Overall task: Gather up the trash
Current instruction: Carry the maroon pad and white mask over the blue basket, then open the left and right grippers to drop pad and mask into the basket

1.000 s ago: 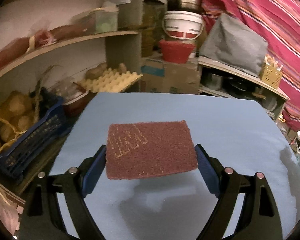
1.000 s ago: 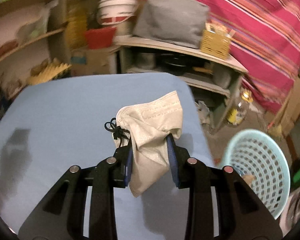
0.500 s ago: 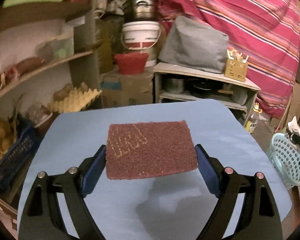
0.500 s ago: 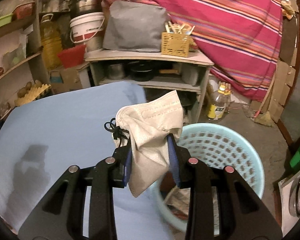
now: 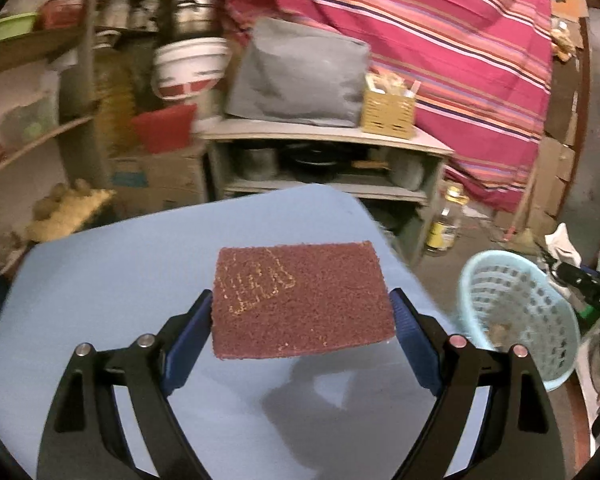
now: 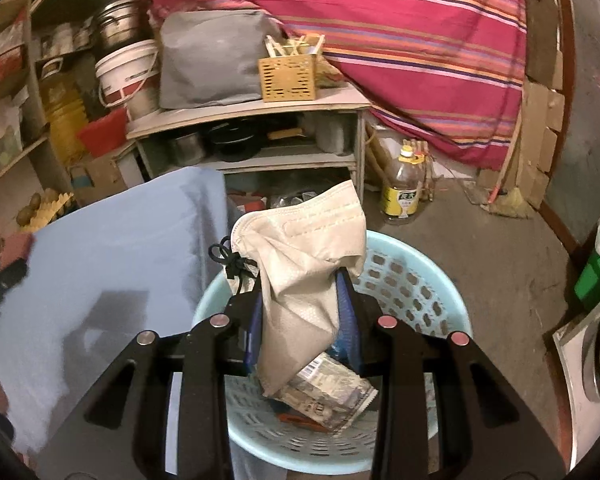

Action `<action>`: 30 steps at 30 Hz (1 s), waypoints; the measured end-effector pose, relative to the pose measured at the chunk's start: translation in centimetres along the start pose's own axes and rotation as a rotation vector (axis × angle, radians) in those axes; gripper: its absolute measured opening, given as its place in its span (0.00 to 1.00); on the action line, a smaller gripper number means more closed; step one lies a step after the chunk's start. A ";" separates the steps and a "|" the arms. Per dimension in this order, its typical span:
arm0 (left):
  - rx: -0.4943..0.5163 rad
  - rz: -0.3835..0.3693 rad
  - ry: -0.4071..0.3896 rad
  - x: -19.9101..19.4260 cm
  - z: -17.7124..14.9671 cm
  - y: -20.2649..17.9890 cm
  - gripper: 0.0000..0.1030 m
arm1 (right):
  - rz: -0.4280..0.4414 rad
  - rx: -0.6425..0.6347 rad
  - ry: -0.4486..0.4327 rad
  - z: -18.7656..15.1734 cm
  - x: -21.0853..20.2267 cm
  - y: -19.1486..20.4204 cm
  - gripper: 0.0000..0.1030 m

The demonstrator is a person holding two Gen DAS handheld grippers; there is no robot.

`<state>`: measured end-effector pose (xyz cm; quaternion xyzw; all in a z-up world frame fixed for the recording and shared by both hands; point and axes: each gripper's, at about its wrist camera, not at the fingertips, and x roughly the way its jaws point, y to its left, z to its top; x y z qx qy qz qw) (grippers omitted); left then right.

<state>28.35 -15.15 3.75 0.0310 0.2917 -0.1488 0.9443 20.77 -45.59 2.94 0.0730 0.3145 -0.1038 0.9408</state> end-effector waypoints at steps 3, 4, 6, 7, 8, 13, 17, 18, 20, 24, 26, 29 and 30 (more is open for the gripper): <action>0.029 -0.037 0.006 1.3 0.5 -3.5 0.82 | -0.013 0.020 -0.007 -0.1 -0.3 -1.5 0.33; 0.037 -0.046 0.006 1.6 0.7 -4.5 0.82 | -0.016 0.028 -0.008 -0.1 -0.4 -2.0 0.33; 0.050 -0.078 0.000 2.2 1.1 -7.1 0.82 | -0.020 0.045 -0.006 -0.1 -0.4 -3.0 0.34; 0.054 -0.100 0.001 2.4 1.2 -8.4 0.82 | -0.022 0.062 -0.002 -0.2 -0.4 -3.8 0.34; 0.058 -0.114 0.002 2.6 1.2 -9.2 0.82 | -0.021 0.080 0.003 -0.4 -0.3 -4.4 0.34; 0.097 -0.167 0.023 4.5 1.2 -14.5 0.82 | -0.020 0.127 0.036 -1.0 0.5 -6.3 0.34; 0.126 -0.197 0.056 6.2 0.7 -17.8 0.82 | -0.040 0.121 0.038 -1.1 0.4 -7.0 0.34; 0.134 -0.200 0.064 6.5 0.7 -18.4 0.82 | -0.044 0.123 0.037 -1.1 0.4 -7.2 0.34; 0.139 -0.211 0.080 7.1 0.7 -19.4 0.83 | -0.050 0.134 0.039 -1.2 0.5 -7.8 0.35; 0.131 -0.230 0.109 7.7 1.0 -20.2 0.84 | -0.043 0.177 0.048 -1.6 0.6 -9.3 0.35; 0.126 -0.232 0.115 7.8 1.1 -20.3 0.89 | -0.039 0.185 0.048 -1.5 0.7 -9.5 0.35; 0.126 -0.213 0.106 7.7 1.3 -20.1 0.89 | -0.035 0.177 0.049 -1.5 0.7 -9.3 0.35; 0.121 -0.205 0.102 7.5 1.3 -20.0 0.89 | -0.031 0.175 0.050 -1.4 0.8 -9.1 0.35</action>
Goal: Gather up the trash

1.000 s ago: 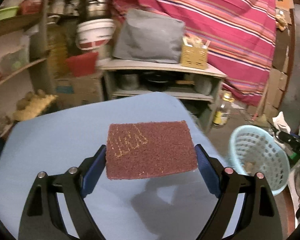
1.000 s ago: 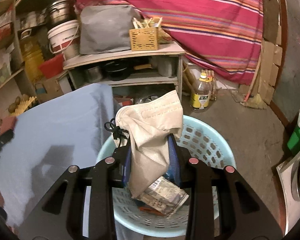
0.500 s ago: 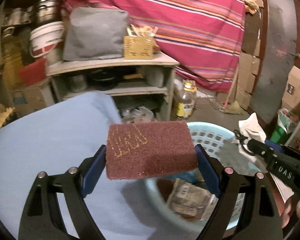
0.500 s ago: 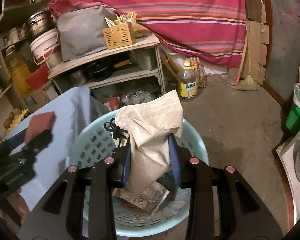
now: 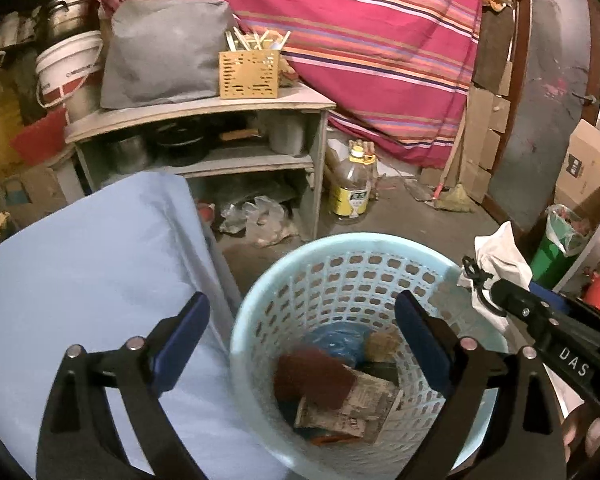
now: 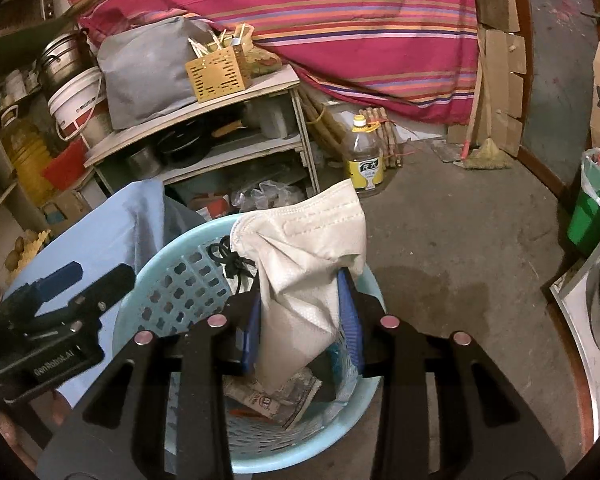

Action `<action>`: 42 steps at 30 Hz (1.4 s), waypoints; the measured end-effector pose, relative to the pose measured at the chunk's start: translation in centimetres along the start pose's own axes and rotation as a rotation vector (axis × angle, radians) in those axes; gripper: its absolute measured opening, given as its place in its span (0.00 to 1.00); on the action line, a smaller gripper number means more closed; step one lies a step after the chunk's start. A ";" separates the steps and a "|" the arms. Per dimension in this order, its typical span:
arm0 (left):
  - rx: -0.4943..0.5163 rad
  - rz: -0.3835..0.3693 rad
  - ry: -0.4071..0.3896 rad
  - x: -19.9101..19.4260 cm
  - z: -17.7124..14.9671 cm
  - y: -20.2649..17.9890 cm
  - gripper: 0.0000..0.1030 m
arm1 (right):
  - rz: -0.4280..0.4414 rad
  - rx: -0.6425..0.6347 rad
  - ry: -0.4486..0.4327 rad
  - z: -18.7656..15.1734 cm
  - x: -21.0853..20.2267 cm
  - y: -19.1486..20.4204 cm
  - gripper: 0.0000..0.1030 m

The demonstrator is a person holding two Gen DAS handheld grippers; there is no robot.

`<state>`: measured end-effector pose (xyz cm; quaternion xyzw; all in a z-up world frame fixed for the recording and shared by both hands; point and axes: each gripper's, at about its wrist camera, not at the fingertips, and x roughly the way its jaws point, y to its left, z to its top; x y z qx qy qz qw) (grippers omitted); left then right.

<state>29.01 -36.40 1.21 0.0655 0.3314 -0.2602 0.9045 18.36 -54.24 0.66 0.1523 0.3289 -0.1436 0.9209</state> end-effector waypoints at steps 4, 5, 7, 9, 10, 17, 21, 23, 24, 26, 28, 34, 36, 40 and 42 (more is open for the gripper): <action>-0.030 0.041 -0.024 -1.8 -0.2 2.1 0.89 | 0.019 -0.019 0.005 0.1 0.4 1.2 0.37; -0.036 0.063 -0.036 -2.5 -0.3 2.8 0.90 | 0.026 -0.024 0.006 0.1 0.5 1.5 0.40; -0.048 0.100 -0.056 -3.9 -0.7 4.3 0.93 | 0.039 -0.036 0.008 0.1 0.8 2.4 0.49; -0.051 0.132 -0.073 -5.2 -1.2 5.6 0.93 | 0.037 -0.049 0.008 0.1 1.2 3.2 0.73; -0.051 0.148 -0.083 -6.1 -1.5 6.3 0.93 | 0.028 -0.061 0.009 0.1 1.4 3.7 0.74; -0.051 0.243 -0.148 -11.7 -4.0 9.4 0.95 | 0.046 -0.031 -0.005 -0.2 1.0 4.3 0.95; -0.072 0.311 -0.160 -14.7 -6.0 11.0 0.95 | 0.073 -0.031 -0.055 -1.0 -1.5 5.1 0.96; -0.096 0.305 -0.162 -16.2 -7.3 11.9 0.96 | 0.067 -0.055 -0.065 -1.9 -2.5 5.8 0.96; -0.102 0.306 -0.164 -17.0 -8.1 12.3 0.96 | 0.057 -0.070 -0.070 -2.3 -2.9 6.2 0.96; -0.102 0.319 -0.171 -18.3 -9.4 12.9 0.96 | 0.037 -0.098 -0.091 -3.2 -4.0 7.5 0.96; -0.105 0.341 -0.180 -19.7 -11.0 13.5 0.96 | 0.044 -0.128 -0.116 -4.7 -5.2 8.8 0.96; -0.150 0.334 -0.185 -23.0 -15.0 15.2 0.96 | 0.079 -0.224 -0.205 -9.6 -9.3 14.2 0.96; -0.151 0.343 -0.184 -23.8 -16.2 15.6 0.96 | 0.084 -0.255 -0.236 -10.7 -10.4 15.6 0.96; -0.185 0.369 -0.195 -26.0 -18.6 17.0 0.96 | 0.114 -0.297 -0.260 -13.3 -12.3 18.2 0.96; -0.202 0.394 -0.206 -27.0 -20.0 17.9 0.96 | 0.131 -0.303 -0.246 -14.5 -12.4 18.9 0.96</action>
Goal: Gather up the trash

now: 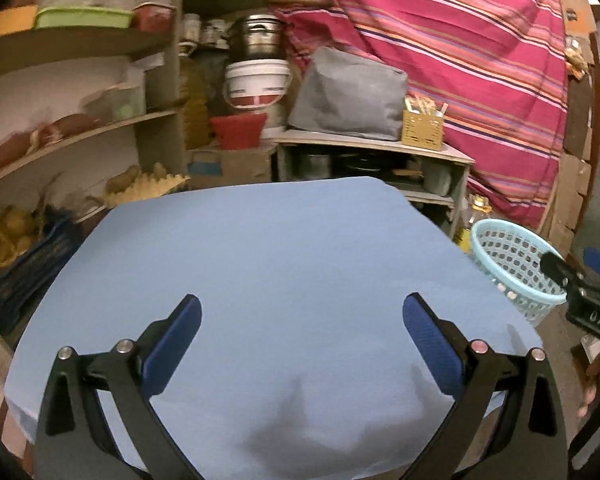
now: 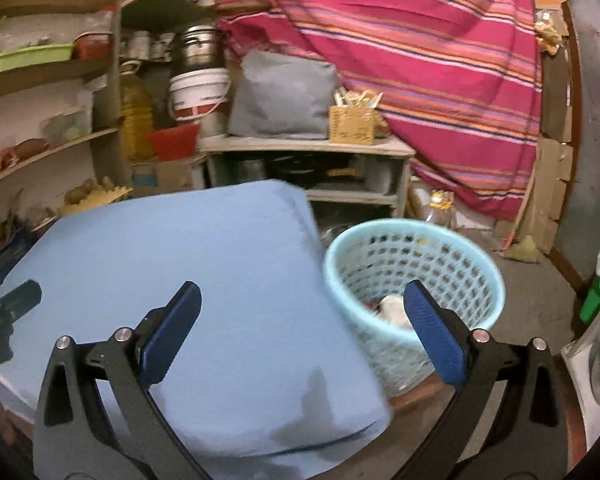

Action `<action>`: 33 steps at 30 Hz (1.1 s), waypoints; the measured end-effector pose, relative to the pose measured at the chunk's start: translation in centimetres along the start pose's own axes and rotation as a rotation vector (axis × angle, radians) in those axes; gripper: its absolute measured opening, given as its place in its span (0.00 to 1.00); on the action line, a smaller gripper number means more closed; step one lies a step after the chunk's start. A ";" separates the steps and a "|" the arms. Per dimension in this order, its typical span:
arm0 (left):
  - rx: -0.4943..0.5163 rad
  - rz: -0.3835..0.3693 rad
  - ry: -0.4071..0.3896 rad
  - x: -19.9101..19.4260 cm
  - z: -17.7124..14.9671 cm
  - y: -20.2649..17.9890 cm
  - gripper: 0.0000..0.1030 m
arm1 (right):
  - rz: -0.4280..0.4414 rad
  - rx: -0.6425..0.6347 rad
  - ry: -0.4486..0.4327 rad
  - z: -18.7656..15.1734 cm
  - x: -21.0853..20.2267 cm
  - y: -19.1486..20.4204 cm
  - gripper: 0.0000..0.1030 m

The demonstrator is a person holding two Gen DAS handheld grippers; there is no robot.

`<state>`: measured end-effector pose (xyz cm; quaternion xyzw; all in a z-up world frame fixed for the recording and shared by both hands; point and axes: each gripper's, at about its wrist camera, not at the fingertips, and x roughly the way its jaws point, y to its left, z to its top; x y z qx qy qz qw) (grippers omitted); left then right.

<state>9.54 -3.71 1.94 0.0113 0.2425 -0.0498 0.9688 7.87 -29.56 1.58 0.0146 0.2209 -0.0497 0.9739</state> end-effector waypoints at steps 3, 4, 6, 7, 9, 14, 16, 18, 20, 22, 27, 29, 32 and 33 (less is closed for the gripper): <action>-0.014 0.054 -0.014 -0.9 -1.4 1.9 0.96 | 0.035 -0.007 -0.004 -1.8 -0.8 1.9 0.96; -0.018 0.064 -0.014 -1.0 -1.6 2.2 0.96 | 0.039 -0.012 -0.008 -2.3 -1.1 2.5 0.96; -0.021 0.100 -0.011 -1.5 -2.8 3.1 0.96 | 0.047 -0.026 -0.015 -3.1 -1.7 3.6 0.96; -0.018 0.112 -0.011 -1.6 -3.1 3.4 0.96 | 0.045 -0.034 -0.026 -3.5 -2.0 4.2 0.96; -0.010 0.148 -0.022 -2.2 -4.0 4.0 0.96 | 0.031 -0.033 -0.057 -4.3 -2.6 5.2 0.96; -0.026 0.155 -0.048 -3.4 -5.3 5.0 0.96 | 0.065 -0.011 -0.059 -6.1 -3.2 6.5 0.96; -0.032 0.146 -0.049 -3.4 -6.0 5.2 0.96 | 0.077 0.001 -0.060 -6.7 -3.2 6.9 0.96; -0.026 0.142 -0.039 -3.2 -6.2 5.3 0.96 | 0.085 0.001 -0.058 -6.9 -3.2 7.2 0.96; -0.024 0.149 -0.035 -3.0 -6.2 5.3 0.96 | 0.078 -0.012 -0.053 -7.0 -3.1 7.8 0.96; -0.025 0.157 -0.039 -3.0 -6.2 5.5 0.96 | 0.067 -0.031 -0.064 -7.1 -3.1 8.1 0.96; -0.054 0.159 -0.035 -2.7 -6.2 5.9 0.96 | 0.066 -0.040 -0.052 -7.3 -2.8 8.2 0.96; -0.057 0.160 -0.037 -2.6 -6.1 5.9 0.96 | 0.069 -0.040 -0.054 -7.3 -2.8 8.3 0.96; -0.048 0.160 -0.035 -2.5 -6.1 5.8 0.96 | 0.063 -0.045 -0.057 -7.4 -2.7 8.4 0.96; -0.043 0.163 -0.035 -2.6 -6.1 5.7 0.96 | 0.059 -0.048 -0.055 -7.4 -2.6 8.4 0.96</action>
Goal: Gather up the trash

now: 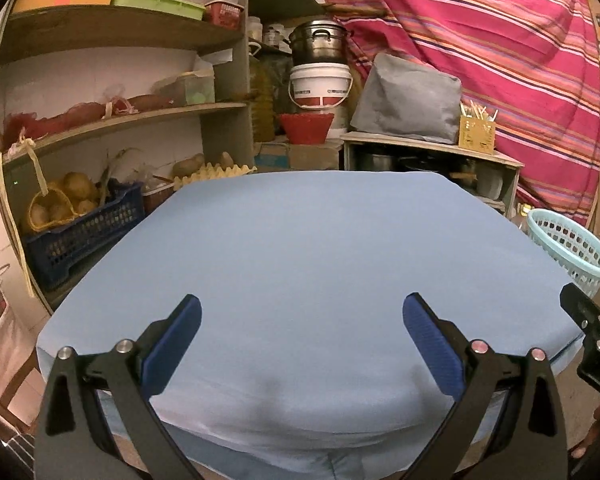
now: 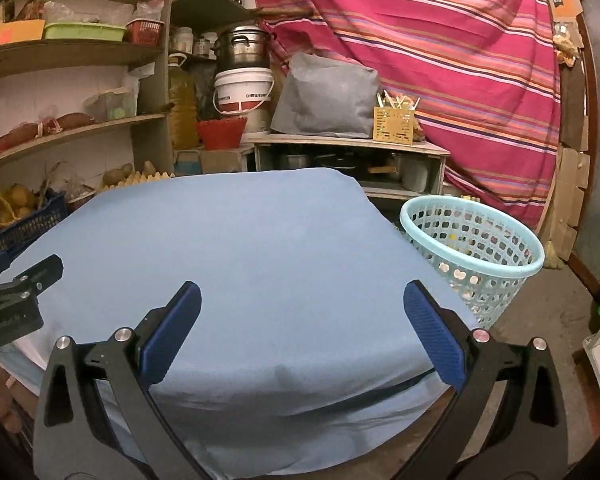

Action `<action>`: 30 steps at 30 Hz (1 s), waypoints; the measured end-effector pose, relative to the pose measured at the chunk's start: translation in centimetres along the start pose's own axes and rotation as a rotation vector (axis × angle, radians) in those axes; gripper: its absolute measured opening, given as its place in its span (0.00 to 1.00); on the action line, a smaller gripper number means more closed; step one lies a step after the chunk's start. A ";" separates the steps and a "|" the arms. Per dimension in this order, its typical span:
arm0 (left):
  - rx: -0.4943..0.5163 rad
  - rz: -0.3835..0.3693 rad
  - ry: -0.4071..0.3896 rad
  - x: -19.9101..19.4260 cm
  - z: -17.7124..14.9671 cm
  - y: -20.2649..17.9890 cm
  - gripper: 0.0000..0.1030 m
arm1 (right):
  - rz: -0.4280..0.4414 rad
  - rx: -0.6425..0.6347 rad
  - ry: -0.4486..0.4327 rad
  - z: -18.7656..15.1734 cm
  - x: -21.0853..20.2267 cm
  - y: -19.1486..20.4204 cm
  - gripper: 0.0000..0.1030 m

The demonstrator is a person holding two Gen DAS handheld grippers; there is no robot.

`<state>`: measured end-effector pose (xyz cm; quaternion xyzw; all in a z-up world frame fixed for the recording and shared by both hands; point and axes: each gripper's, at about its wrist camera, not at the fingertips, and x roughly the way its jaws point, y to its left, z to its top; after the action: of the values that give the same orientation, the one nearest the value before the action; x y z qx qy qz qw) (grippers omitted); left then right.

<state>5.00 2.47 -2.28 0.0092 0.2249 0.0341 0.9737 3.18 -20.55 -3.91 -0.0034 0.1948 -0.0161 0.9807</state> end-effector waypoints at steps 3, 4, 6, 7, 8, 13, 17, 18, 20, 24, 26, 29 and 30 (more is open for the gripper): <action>0.019 0.001 -0.007 0.0 0.0 -0.4 0.96 | -0.004 -0.004 0.001 0.0 0.1 0.2 0.96; 0.025 0.002 -0.009 -0.1 0.0 -0.5 0.96 | -0.005 -0.005 0.000 0.0 0.1 0.2 0.96; 0.038 0.002 -0.012 -0.1 0.0 -0.8 0.96 | -0.007 -0.007 -0.005 0.0 0.0 0.1 0.96; 0.041 -0.001 -0.012 0.0 0.0 -0.8 0.96 | -0.010 -0.011 -0.009 0.0 0.0 0.2 0.96; 0.042 -0.003 -0.012 -0.1 0.0 -0.9 0.96 | -0.011 -0.014 -0.013 0.0 0.0 0.2 0.96; 0.043 -0.007 -0.021 -0.1 0.0 -1.0 0.96 | -0.017 -0.022 -0.023 0.0 0.0 0.1 0.96; 0.052 -0.006 -0.034 -0.4 -0.1 -1.3 0.96 | -0.018 -0.022 -0.032 0.1 -0.2 0.0 0.96; 0.054 -0.007 -0.037 -0.4 -0.1 -1.4 0.96 | -0.017 -0.021 -0.032 0.1 -0.2 0.0 0.96; 0.053 -0.011 -0.040 -0.4 0.0 -1.5 0.96 | -0.014 -0.019 -0.035 0.1 -0.3 -0.1 0.96; 0.041 -0.019 -0.042 -0.5 0.1 -1.4 0.96 | -0.016 -0.021 -0.041 0.3 -0.4 0.0 0.96; 0.036 -0.021 -0.045 -0.7 0.2 -1.3 0.96 | -0.017 -0.021 -0.044 0.4 -0.4 -0.1 0.96; 0.031 -0.023 -0.057 -1.0 0.3 -1.2 0.96 | -0.020 -0.022 -0.047 0.4 -0.5 -0.1 0.96; 0.031 -0.024 -0.059 -1.0 0.3 -1.2 0.96 | -0.020 -0.023 -0.049 0.5 -0.6 -0.1 0.96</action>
<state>4.31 1.20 -1.58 0.0227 0.1970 0.0184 0.9800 2.82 -20.65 -3.27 -0.0170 0.1708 -0.0235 0.9849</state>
